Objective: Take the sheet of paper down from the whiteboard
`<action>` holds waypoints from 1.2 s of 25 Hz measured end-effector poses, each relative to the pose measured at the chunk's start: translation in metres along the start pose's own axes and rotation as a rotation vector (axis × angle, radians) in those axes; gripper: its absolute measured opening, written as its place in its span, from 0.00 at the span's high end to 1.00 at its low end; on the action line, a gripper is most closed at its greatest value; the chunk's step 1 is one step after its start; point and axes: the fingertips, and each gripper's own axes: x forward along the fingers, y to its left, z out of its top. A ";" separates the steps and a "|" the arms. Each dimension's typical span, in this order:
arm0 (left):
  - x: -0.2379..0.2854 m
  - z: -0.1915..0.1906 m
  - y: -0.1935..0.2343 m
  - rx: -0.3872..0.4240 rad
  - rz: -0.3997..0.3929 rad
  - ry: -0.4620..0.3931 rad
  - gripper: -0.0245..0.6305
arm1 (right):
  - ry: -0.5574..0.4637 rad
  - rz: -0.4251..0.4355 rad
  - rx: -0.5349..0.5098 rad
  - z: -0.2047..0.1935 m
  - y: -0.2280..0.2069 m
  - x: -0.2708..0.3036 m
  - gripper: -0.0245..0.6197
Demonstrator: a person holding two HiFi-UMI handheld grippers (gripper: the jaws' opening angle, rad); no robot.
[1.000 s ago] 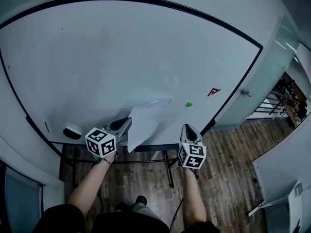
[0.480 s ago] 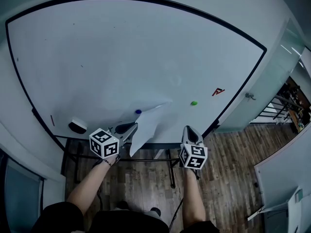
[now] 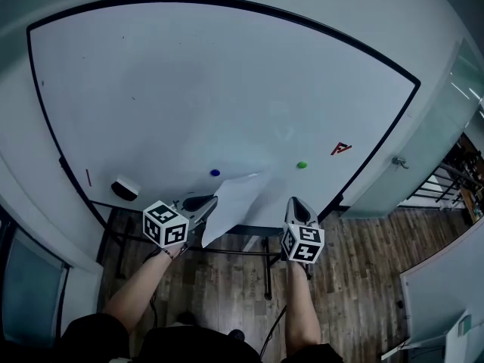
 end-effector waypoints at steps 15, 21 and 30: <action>0.020 -0.005 -0.036 -0.001 0.077 -0.006 0.93 | 0.011 0.064 -0.020 -0.004 -0.041 -0.015 0.92; 0.019 -0.005 -0.039 -0.001 0.097 -0.008 0.93 | 0.015 0.077 -0.029 -0.002 -0.045 -0.015 0.92; 0.017 -0.005 -0.041 -0.001 0.119 -0.010 0.93 | 0.022 0.091 -0.030 -0.008 -0.049 -0.015 0.92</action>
